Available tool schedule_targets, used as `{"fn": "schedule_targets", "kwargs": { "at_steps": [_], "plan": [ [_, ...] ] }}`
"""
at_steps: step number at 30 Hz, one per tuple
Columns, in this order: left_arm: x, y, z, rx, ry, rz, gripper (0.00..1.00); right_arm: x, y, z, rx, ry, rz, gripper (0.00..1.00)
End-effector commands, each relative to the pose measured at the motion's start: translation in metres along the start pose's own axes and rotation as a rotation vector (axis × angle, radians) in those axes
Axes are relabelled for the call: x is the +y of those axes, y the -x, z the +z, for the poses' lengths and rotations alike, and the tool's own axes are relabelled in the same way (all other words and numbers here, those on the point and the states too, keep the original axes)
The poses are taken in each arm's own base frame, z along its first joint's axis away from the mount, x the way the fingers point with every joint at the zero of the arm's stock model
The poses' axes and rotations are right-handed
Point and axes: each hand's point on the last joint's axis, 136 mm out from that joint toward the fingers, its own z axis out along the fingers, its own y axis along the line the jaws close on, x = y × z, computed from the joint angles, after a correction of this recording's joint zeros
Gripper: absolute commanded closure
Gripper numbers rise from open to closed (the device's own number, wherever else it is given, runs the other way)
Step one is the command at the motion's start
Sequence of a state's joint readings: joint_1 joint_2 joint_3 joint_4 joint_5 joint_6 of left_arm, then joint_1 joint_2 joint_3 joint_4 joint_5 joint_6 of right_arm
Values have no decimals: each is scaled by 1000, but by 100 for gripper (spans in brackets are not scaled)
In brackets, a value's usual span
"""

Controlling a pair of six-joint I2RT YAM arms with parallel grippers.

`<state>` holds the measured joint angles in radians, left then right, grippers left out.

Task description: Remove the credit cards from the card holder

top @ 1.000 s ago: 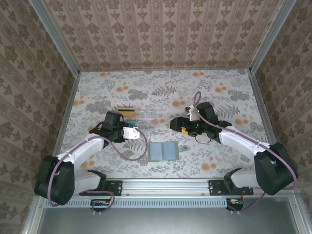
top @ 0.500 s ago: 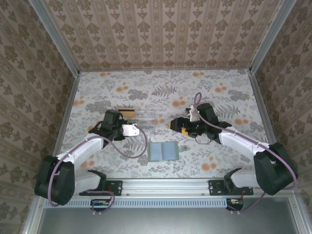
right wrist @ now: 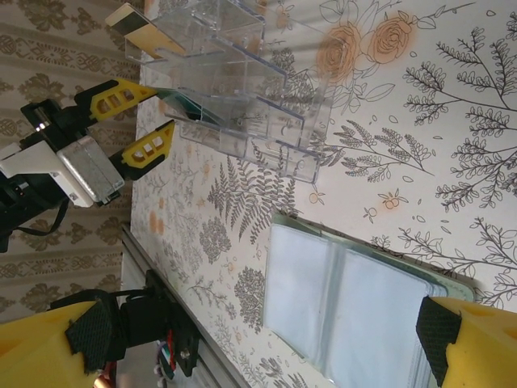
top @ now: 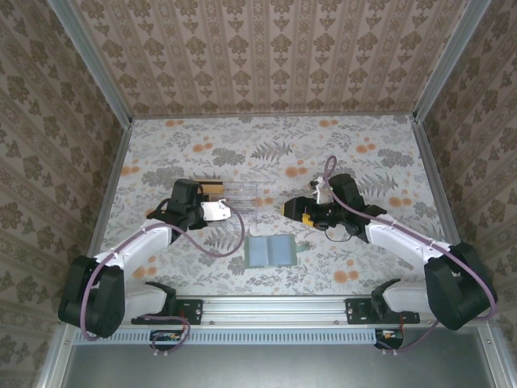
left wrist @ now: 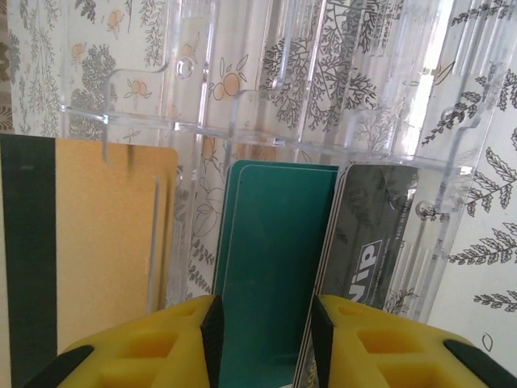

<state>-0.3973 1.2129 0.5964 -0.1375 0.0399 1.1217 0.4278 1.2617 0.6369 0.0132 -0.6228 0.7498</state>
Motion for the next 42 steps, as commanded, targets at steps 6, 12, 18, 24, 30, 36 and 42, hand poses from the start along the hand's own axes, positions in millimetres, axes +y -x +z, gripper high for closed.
{"fn": "schedule_targets", "kwargs": {
  "at_steps": [6,12,18,24,30,36,42],
  "plan": [
    [13,9,-12,-31,20,-51,51,4,-1,-6,-8,13,-10,0],
    [30,15,-40,-41,90,-172,29,-4,-1,-9,-9,-54,-38,0],
    [59,21,-81,-65,179,-493,0,-12,-4,-7,-16,-117,-61,0],
    [82,3,-117,61,212,-959,0,-14,-10,-2,-18,-176,-103,0],
    [66,21,-119,-4,67,-1217,0,-13,-24,5,10,-231,-154,0],
    [49,29,-124,-121,28,-1445,8,-19,-41,10,37,-255,-148,0],
    [7,38,-112,-143,-99,-1656,20,-24,-50,8,43,-271,-135,0]
  ]
}}
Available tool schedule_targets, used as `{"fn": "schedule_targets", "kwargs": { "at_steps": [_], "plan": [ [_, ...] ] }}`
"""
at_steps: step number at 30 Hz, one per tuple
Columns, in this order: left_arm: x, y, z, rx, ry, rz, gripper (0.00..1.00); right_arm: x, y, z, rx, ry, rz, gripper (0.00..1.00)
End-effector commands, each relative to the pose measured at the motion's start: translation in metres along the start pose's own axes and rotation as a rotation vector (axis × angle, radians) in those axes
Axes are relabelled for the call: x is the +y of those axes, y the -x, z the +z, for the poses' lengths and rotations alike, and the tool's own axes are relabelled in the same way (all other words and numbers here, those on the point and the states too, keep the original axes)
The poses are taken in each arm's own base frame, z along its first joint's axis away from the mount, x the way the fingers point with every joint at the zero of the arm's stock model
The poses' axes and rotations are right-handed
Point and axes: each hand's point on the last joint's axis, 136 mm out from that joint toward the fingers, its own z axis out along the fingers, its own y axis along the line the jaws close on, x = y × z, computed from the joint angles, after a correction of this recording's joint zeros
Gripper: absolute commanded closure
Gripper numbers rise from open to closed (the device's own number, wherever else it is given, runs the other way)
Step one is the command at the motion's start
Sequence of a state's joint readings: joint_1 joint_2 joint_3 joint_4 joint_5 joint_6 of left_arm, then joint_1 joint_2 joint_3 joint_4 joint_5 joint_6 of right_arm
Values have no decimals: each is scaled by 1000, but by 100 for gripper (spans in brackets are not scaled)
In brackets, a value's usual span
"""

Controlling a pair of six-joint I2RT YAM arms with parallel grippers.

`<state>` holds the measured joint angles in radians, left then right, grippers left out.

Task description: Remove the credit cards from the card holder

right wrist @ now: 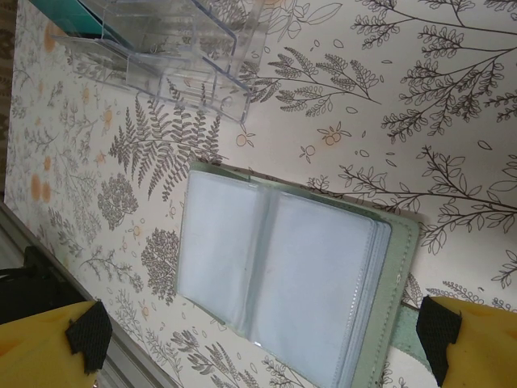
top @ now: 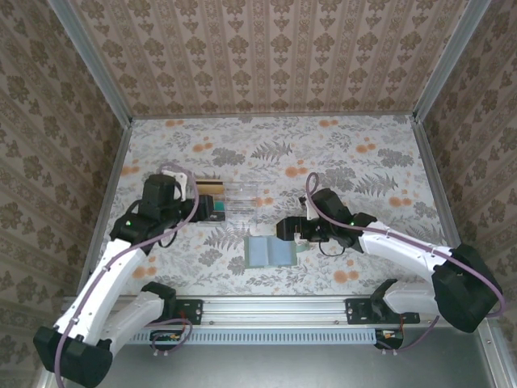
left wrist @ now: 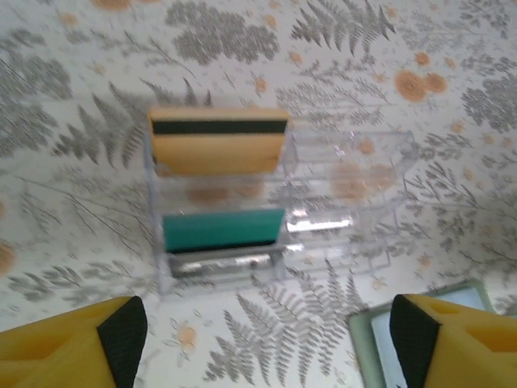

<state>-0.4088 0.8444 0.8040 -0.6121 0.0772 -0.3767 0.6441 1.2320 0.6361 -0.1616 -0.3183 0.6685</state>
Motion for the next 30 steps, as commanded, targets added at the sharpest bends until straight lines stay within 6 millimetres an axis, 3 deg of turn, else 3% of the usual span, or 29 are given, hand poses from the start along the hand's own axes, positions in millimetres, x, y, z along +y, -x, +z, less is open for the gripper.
{"fn": "schedule_targets", "kwargs": {
  "at_steps": [1,4,8,14,17,20,25,30],
  "plan": [
    [-12,-25,7,48,-69,-193,20,-6,-5,-3,-6,-34,16,0],
    [-19,-44,9,64,-78,-202,21,-8,-8,-5,-8,-44,16,0],
    [-33,-64,17,83,-128,-254,33,-13,-12,-8,-12,-59,24,0],
    [-66,-100,39,143,-208,-280,68,-21,-17,-13,-18,-87,35,0],
    [-82,-111,48,169,-223,-240,79,-24,-18,-17,-27,-105,35,0],
    [-96,-124,59,221,-218,-191,82,-25,-18,-20,-32,-110,35,0],
    [-101,-145,77,301,-182,-158,85,-26,-20,-23,-36,-112,40,0],
    [-111,-153,87,344,-189,-118,85,-27,-21,-25,-45,-112,45,0]
  ]
}}
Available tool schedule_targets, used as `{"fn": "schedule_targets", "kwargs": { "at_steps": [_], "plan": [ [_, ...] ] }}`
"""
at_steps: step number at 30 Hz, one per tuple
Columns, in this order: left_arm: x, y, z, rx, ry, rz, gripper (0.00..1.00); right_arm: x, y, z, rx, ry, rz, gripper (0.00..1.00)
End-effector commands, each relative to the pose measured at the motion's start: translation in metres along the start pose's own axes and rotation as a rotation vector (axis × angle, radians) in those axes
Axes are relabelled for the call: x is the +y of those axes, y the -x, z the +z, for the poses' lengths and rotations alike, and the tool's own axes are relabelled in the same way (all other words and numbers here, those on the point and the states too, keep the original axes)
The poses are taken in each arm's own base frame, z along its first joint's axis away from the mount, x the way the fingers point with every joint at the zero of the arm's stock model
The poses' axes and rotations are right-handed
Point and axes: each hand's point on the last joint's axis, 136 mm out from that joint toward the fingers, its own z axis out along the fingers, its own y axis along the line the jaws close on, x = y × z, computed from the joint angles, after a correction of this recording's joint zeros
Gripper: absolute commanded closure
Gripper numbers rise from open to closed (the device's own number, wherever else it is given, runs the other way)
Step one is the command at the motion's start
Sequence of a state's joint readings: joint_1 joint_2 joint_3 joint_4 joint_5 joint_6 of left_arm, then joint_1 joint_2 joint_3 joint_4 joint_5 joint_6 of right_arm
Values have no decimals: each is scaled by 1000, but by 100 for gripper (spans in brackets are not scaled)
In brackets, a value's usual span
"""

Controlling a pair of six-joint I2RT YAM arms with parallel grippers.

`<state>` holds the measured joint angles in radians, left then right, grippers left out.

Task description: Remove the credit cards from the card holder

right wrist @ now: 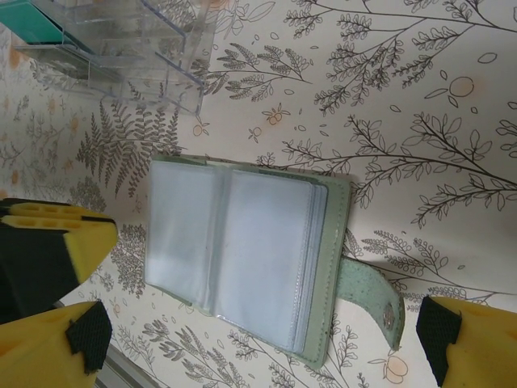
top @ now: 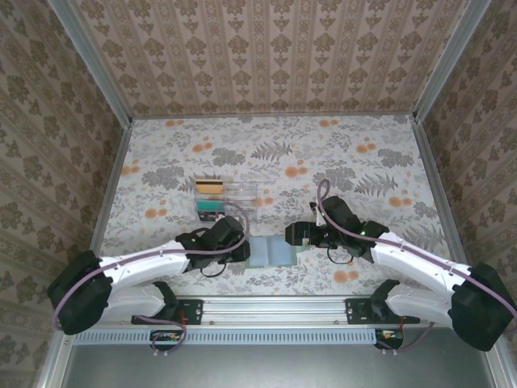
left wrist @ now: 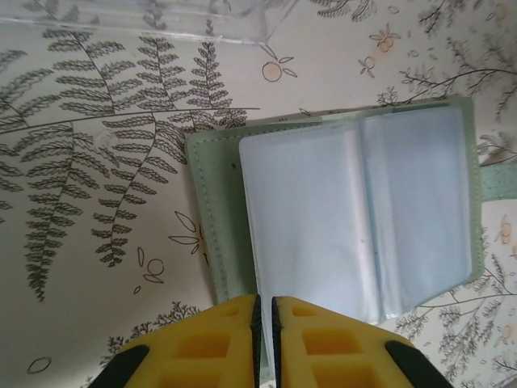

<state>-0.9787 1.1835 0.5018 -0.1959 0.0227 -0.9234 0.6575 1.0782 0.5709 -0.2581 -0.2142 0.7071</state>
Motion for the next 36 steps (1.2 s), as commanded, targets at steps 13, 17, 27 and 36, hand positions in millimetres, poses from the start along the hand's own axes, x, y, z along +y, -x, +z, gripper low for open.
{"fn": "schedule_targets", "kwargs": {
  "at_steps": [13,17,27,36],
  "plan": [
    [-37,-7,33,129,-54,60,86,-10,-8,-2,1,-30,18,0],
    [-47,-7,35,143,-65,98,86,-10,-8,-3,0,-29,20,0],
    [-39,16,3,35,0,125,75,-11,-5,-8,-21,-45,6,0],
    [27,78,-92,-257,292,88,6,-39,20,-34,-173,-227,-32,0]
  ]
}}
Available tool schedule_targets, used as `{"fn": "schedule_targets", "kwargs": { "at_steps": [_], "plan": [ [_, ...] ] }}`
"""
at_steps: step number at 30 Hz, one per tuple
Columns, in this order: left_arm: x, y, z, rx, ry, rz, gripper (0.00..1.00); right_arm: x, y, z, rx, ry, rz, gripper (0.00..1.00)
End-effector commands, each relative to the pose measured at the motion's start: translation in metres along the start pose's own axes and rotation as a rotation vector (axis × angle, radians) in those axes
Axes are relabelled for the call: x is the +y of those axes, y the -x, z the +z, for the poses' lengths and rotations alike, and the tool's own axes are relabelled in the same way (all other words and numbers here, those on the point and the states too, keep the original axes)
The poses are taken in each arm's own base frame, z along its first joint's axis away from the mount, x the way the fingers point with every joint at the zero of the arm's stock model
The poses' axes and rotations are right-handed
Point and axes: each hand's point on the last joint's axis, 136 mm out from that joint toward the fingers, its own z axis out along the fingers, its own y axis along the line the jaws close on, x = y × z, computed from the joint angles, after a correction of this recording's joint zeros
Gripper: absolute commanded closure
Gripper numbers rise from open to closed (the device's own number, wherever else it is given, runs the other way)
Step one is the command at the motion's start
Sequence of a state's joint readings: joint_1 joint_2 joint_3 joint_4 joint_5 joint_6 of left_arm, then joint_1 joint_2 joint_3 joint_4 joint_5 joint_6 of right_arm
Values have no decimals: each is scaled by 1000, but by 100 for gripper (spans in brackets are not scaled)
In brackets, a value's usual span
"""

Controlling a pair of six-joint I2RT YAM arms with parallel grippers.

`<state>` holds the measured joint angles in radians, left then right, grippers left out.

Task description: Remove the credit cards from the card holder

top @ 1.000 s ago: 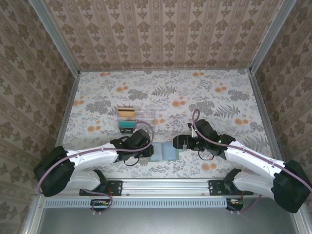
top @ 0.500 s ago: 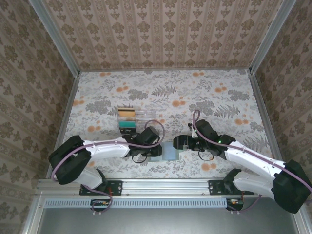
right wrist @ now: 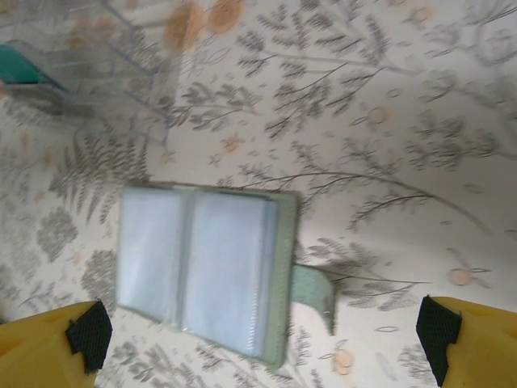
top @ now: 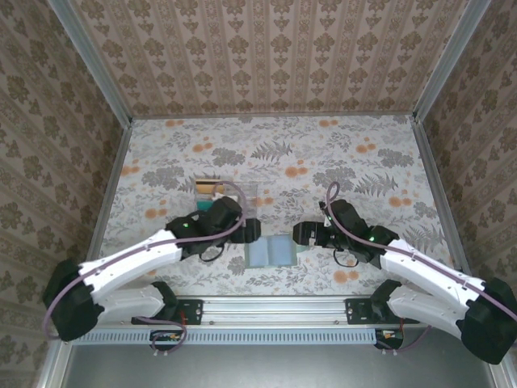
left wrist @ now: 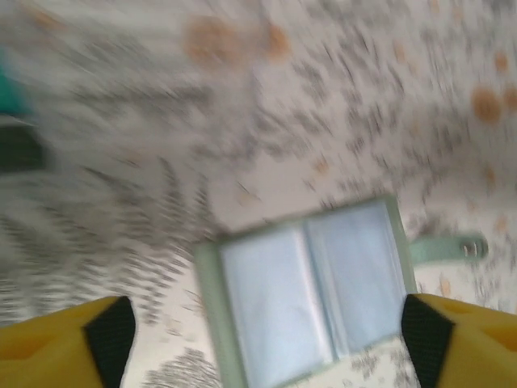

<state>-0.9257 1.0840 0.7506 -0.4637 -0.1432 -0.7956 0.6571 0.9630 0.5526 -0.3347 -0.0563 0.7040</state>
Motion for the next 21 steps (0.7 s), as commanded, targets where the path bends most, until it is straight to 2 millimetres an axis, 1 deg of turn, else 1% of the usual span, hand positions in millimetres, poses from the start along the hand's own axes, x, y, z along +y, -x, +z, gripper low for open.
{"fn": "schedule_targets", "kwargs": {
  "at_steps": [1,3,5,8,11,14,16,18,21],
  "plan": [
    [59,15,-31,-97,253,25,4,-24,15,-14,-82,-152,-43,0],
    [78,26,-48,-193,312,27,0,-35,25,-21,-138,-218,-66,0],
    [100,36,-67,-301,385,18,0,-47,38,-32,-212,-296,-82,0],
    [134,46,-96,-461,493,16,0,-61,55,-47,-309,-389,-106,0],
    [157,52,-114,-555,536,24,0,-73,69,-59,-388,-472,-130,0],
    [177,54,-116,-569,576,12,0,-86,82,-69,-474,-563,-154,0],
    [188,57,-110,-548,600,12,0,-93,90,-74,-526,-605,-170,0],
    [210,59,-106,-520,659,-48,0,-101,94,-75,-567,-637,-167,0],
    [241,65,-99,-496,715,-154,0,-115,102,-78,-622,-656,-89,0]
  ]
}}
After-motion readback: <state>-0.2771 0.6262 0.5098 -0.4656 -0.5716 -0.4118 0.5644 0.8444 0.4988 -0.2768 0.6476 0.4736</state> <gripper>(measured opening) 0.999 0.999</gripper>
